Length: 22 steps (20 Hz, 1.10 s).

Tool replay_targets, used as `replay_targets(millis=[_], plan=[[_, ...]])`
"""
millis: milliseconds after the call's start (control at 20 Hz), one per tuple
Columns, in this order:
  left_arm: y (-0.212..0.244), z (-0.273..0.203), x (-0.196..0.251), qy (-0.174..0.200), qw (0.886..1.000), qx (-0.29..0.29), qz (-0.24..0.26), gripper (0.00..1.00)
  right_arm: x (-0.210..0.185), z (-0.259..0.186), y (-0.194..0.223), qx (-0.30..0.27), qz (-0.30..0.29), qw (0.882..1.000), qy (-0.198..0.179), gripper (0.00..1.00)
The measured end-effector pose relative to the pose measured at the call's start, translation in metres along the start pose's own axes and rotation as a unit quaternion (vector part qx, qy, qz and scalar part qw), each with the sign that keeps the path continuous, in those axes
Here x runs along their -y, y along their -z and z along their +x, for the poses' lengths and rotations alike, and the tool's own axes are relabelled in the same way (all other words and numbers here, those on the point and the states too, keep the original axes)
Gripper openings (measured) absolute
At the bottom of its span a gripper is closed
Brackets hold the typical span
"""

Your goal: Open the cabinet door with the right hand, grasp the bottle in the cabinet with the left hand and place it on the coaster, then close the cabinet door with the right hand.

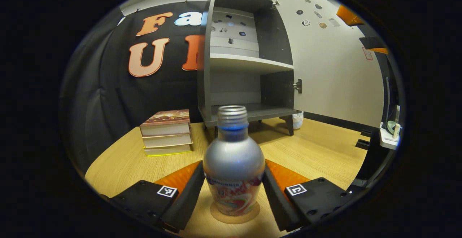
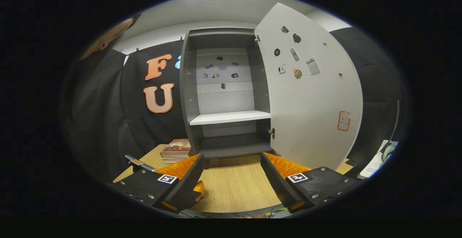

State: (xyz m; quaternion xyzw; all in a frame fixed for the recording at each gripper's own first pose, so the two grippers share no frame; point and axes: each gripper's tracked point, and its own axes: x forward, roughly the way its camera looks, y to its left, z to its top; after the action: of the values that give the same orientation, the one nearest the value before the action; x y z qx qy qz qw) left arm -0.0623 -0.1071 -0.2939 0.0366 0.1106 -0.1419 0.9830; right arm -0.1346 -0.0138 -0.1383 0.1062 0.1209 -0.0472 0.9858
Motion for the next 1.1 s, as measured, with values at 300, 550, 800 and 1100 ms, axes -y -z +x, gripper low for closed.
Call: replay_targets(millis=[300,550,800,1100], plan=[[-0.037,0.000,-0.002,0.018,1.000,0.019,0.005,0.96,-0.001,-0.012,-0.022,0.025,-0.002,1.000,0.018,0.95],[-0.082,-0.010,0.000,0.029,0.998,0.048,0.007,0.96,0.009,-0.029,-0.045,0.059,-0.016,0.998,0.035,0.95],[-0.116,-0.037,0.009,0.024,0.998,0.057,-0.016,0.95,0.029,-0.045,-0.060,0.082,-0.027,0.996,0.029,0.95],[-0.145,-0.066,0.011,0.005,0.997,0.066,-0.032,0.95,0.068,-0.069,-0.071,0.105,-0.039,0.992,0.052,0.95]])
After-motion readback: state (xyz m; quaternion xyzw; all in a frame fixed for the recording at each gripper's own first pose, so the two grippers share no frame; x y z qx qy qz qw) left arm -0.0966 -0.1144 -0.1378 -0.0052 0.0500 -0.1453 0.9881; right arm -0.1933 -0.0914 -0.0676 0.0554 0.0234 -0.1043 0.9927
